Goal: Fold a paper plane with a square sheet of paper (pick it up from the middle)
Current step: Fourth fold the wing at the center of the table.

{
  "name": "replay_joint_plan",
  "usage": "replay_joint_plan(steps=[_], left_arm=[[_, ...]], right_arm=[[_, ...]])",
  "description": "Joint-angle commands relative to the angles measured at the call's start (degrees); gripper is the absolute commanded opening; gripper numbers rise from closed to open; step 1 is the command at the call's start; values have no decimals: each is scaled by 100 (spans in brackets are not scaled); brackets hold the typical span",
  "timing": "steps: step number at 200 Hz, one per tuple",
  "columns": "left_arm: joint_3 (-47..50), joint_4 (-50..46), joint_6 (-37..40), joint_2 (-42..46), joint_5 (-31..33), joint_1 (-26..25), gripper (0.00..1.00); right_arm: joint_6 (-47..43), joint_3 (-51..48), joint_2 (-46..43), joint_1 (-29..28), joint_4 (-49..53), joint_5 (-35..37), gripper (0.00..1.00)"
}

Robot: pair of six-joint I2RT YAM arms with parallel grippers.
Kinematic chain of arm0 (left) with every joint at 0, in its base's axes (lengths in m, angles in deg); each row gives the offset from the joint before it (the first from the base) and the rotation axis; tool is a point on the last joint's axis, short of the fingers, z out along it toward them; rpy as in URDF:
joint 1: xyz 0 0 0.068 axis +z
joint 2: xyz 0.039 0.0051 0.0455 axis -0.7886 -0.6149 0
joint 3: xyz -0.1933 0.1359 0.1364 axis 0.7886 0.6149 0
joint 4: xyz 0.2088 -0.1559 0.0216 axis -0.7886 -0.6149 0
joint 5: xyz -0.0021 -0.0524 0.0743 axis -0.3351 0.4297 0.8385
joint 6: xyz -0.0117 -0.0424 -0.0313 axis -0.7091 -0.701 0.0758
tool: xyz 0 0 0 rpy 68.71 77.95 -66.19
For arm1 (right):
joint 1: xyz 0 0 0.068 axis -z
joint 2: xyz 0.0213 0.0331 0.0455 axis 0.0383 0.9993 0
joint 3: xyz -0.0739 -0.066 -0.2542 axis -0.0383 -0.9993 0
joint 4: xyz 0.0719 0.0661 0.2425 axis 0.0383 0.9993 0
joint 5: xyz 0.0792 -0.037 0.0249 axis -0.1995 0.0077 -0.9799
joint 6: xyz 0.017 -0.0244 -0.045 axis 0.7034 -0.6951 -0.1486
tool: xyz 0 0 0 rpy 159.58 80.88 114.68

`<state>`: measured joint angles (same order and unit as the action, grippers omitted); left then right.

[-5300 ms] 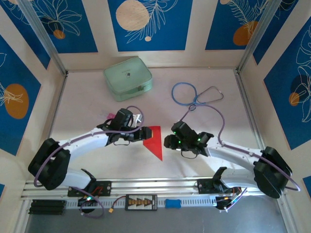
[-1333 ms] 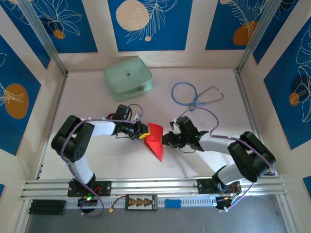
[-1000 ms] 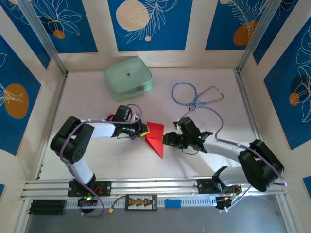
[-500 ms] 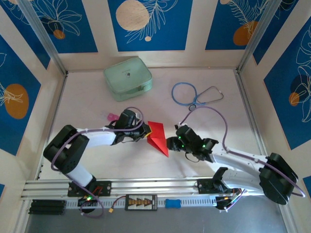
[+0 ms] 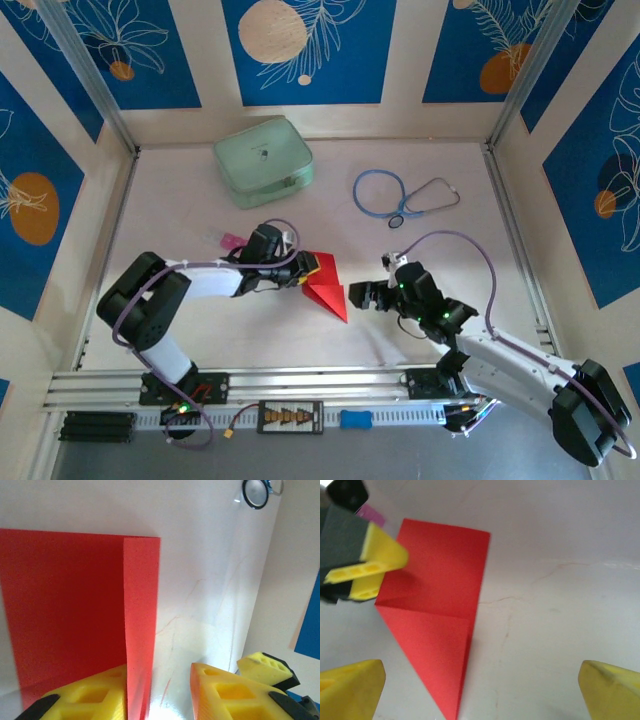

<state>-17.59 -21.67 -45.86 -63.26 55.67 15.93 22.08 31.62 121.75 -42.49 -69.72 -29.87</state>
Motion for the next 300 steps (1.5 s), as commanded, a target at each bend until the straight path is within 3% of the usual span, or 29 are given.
replay_joint_plan(steps=[1, 26, 61, 116, 150, 193, 300], left_arm=[[-163, 131, 171, -97, -268, 56, 35], [-178, 123, 250, -73, -352, 97, 34], [-232, 188, 283, -161, -577, 167, 32], [-397, 50, 390, -210, -837, 186, 29], [-414, -45, 431, -236, -855, 190, 20], [-444, -103, 397, -248, -815, 189, 14], [-472, -99, 374, -309, -807, 185, 17]], right_arm=[[-754, -116, 98, -690, -505, 305, 95], [-1608, -237, 457, -1760, -1044, 1690, 77], [-2163, 169, 1380, -2390, -1056, 2727, 60], [-2541, 629, 2609, -2888, -1361, 3816, 49], [-2653, 720, 2859, -2960, -1425, 3608, 45], [-2376, 884, 3223, -2964, -1342, 3847, 40], [-1579, 816, 3267, -3003, -1117, 3919, 28]])
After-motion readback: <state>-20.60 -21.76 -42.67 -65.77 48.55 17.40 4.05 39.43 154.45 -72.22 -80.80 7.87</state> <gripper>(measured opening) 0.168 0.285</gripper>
